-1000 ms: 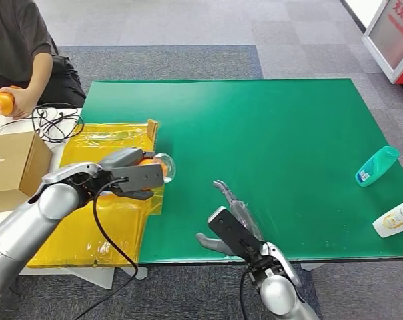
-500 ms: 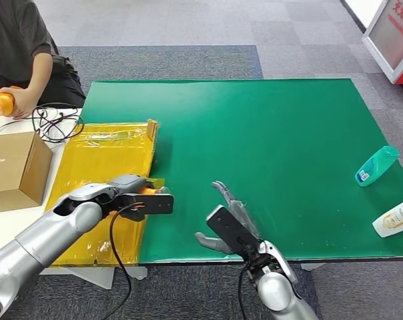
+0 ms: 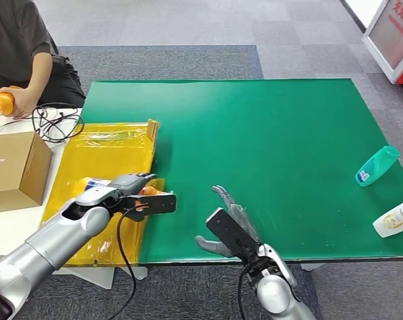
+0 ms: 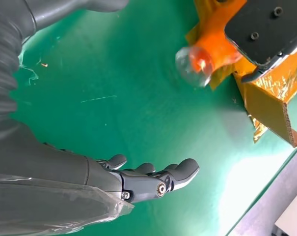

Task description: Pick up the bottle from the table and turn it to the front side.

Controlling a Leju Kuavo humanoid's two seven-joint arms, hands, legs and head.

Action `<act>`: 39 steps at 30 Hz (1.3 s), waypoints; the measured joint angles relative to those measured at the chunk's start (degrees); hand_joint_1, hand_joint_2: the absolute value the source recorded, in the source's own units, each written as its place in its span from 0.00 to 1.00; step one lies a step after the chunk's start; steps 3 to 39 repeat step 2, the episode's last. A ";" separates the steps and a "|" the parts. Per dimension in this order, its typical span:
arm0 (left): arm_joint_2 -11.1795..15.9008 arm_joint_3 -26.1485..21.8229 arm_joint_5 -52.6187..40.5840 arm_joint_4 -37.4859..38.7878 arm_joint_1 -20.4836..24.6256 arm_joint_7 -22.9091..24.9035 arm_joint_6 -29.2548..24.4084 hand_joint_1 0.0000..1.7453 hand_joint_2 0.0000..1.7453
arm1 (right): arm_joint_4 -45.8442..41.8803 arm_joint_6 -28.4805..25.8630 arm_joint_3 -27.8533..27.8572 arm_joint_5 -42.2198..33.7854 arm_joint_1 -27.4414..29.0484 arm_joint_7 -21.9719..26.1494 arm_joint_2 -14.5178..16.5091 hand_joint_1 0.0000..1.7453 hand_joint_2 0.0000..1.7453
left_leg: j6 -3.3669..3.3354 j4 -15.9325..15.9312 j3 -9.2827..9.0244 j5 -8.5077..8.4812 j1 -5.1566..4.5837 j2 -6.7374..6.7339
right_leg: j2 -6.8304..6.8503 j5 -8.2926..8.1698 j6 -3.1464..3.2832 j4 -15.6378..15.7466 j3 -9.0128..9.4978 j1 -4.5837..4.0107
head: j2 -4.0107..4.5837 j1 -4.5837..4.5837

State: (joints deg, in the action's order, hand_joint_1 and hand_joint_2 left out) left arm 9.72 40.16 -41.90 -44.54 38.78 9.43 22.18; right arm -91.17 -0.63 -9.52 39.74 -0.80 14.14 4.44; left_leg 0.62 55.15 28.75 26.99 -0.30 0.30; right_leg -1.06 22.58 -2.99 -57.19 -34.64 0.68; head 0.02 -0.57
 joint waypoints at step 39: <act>-0.36 -0.86 -1.11 -0.54 -0.66 0.01 -0.39 0.00 0.00 | -0.01 -0.01 0.03 0.01 0.20 -0.01 0.00 0.00 1.00 | 0.00 0.00 0.00 0.00 0.00 -0.01 | 0.00 0.00 0.00 0.00 0.00 0.00 | 0.00 0.00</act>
